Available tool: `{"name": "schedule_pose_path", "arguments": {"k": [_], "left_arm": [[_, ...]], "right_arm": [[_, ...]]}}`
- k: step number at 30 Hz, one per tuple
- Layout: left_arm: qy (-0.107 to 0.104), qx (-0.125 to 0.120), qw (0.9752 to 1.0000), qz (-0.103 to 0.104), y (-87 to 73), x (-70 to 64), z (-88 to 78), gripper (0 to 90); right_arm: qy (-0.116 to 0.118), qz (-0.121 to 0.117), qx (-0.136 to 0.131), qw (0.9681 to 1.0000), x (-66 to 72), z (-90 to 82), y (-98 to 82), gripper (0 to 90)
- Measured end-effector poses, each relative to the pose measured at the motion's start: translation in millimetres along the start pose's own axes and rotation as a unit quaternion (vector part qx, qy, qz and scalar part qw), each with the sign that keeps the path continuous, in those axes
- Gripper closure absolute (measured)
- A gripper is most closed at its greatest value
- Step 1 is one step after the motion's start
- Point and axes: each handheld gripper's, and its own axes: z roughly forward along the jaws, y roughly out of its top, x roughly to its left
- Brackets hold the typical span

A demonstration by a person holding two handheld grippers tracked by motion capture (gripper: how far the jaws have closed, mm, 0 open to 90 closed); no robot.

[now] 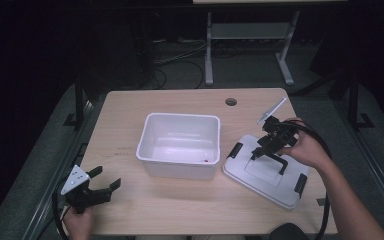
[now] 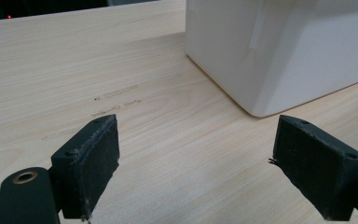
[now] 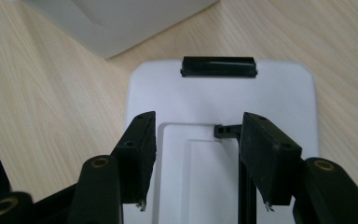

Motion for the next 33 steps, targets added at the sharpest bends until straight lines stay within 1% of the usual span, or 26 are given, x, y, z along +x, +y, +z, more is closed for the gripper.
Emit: {"name": "schedule_pose_path", "arguments": {"k": [4,5,17,24,33], "left_arm": [[0.000,0.001,1.0000,0.001,0.1,0.1,0.2,13.7],[0.000,0.001,1.0000,0.002,0.1,0.0,0.2,13.7],[0.000,0.001,1.0000,0.001,-0.1,0.1,0.2,13.7],[0.000,0.001,1.0000,0.001,0.1,-0.9,0.8,13.7],[0.000,0.002,1.0000,0.001,0.0,-1.0,0.9,13.7]], "right_arm": [[-0.001,0.008,0.000,1.0000,-4.1,2.0,-6.4,45.6],[-0.001,0.014,0.000,0.9999,-6.0,3.0,-9.4,45.6],[-0.002,0.037,0.002,0.9993,-17.1,7.8,-24.6,46.9],[-0.002,0.047,0.003,0.9989,-23.7,10.7,-33.5,50.1],[0.000,0.055,0.008,0.9985,-27.7,17.7,-41.1,54.2]]}}
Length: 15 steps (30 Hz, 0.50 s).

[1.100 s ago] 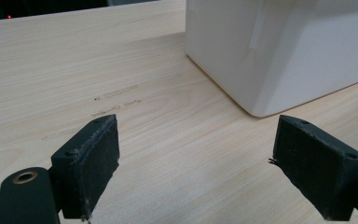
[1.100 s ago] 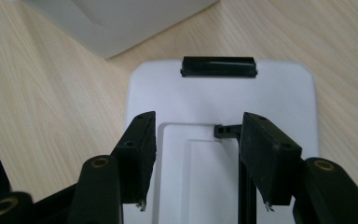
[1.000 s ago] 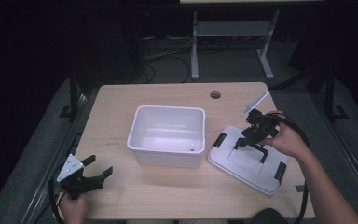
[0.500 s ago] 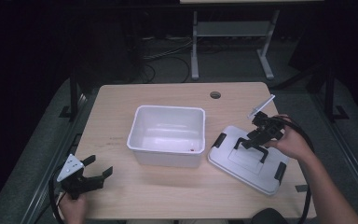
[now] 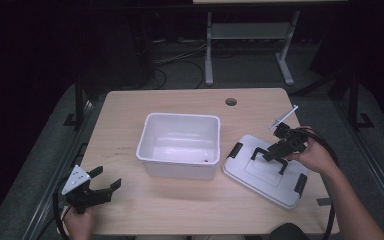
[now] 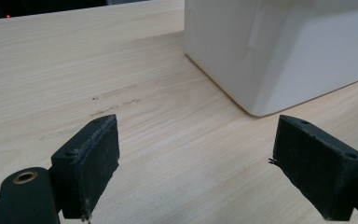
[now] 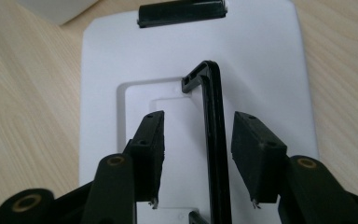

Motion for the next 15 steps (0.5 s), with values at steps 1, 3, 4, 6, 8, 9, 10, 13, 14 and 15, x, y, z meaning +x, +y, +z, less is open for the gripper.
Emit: {"name": "schedule_pose_path", "arguments": {"k": [1,3,4,6,8,9,10,13,14,15], "left_arm": [[0.000,0.000,1.0000,0.000,0.0,0.0,0.0,13.7],[0.000,0.000,1.0000,0.000,0.0,-0.1,0.0,13.7],[0.000,0.000,1.0000,0.000,0.0,0.0,0.0,13.7],[0.000,0.000,1.0000,-0.001,-0.1,0.1,0.0,13.7],[-0.001,-0.002,1.0000,-0.002,-0.2,0.3,-0.2,13.7],[-0.001,-0.002,1.0000,-0.001,-0.1,0.4,-0.2,13.7],[0.000,-0.002,1.0000,-0.002,-0.2,0.4,-0.3,13.7],[-0.001,-0.001,1.0000,-0.001,-0.2,0.6,-0.4,13.7],[-0.001,-0.002,1.0000,-0.002,-0.2,0.5,-0.3,13.7],[-0.001,-0.002,1.0000,-0.001,-0.2,0.5,-0.3,13.7]], "right_arm": [[0.000,0.000,0.001,1.0000,-0.5,0.9,-0.4,54.8],[0.001,0.001,0.001,1.0000,-1.2,2.4,-1.2,56.6],[0.001,0.002,0.002,1.0000,-1.3,2.8,-1.4,57.3],[0.001,0.001,0.004,1.0000,-1.3,3.9,-1.7,58.7],[0.001,0.001,0.005,1.0000,-1.4,4.7,-2.1,60.3],[0.001,0.000,0.005,1.0000,-1.4,4.9,-2.1,61.4],[0.000,0.000,0.005,1.0000,-1.3,5.1,-2.3,62.2],[-0.002,-0.001,0.006,1.0000,-1.3,5.5,-2.8,65.1],[-0.002,-0.001,0.006,1.0000,-1.5,5.3,-2.9,66.6],[-0.001,-0.001,0.006,1.0000,-1.5,5.1,-3.1,68.4]]}}
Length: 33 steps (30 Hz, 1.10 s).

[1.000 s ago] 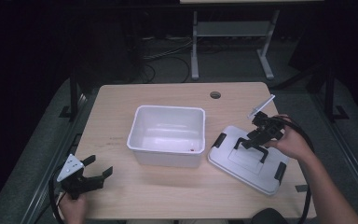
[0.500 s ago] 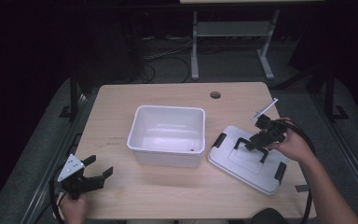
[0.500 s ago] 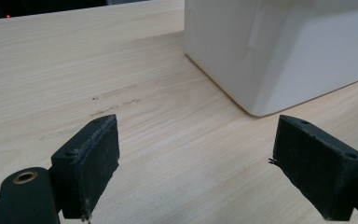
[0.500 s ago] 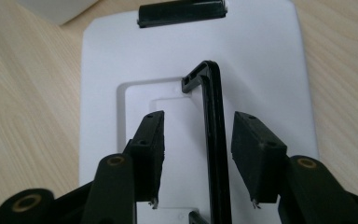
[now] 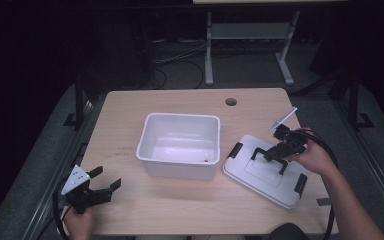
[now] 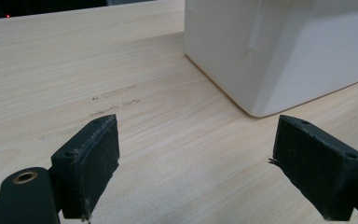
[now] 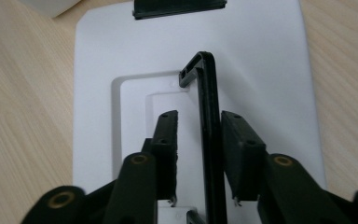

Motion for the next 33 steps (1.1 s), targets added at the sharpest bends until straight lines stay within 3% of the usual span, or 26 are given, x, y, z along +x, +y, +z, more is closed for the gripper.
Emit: {"name": "schedule_pose_path", "arguments": {"k": [20,23,33], "left_arm": [[-0.001,0.000,1.0000,-0.001,0.0,-0.9,0.7,13.7],[-0.001,0.001,1.0000,0.000,0.1,-1.2,0.4,13.7],[0.000,0.000,1.0000,-0.004,-0.2,-1.1,0.4,13.7]], "right_arm": [[-0.001,-0.007,0.003,1.0000,1.9,2.6,-5.1,82.0],[0.005,-0.012,0.003,0.9999,3.1,2.0,-4.7,83.6],[-0.002,-0.030,0.010,0.9995,11.4,-3.7,-3.0,84.5]]}}
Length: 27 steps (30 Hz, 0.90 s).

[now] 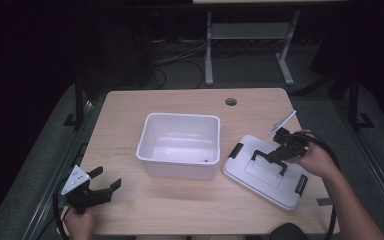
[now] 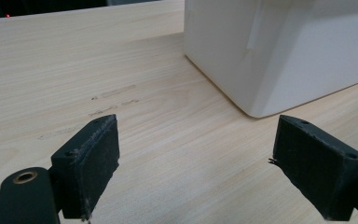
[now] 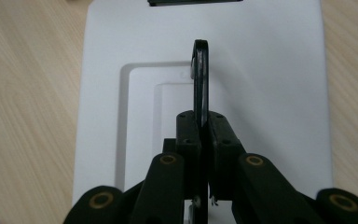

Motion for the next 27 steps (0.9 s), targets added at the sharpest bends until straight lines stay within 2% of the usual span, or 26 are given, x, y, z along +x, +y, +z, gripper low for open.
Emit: {"name": "schedule_pose_path", "arguments": {"k": [17,27], "left_arm": [[0.002,-0.003,1.0000,0.000,-0.1,0.1,-1.9,13.7],[0.002,-0.002,1.0000,0.002,0.4,-0.5,-1.7,13.7]], "right_arm": [[-0.024,-0.030,-0.021,0.9990,20.1,-52.9,7.4,84.6],[-0.037,-0.044,-0.036,0.9977,29.6,-91.3,13.0,84.5]]}}
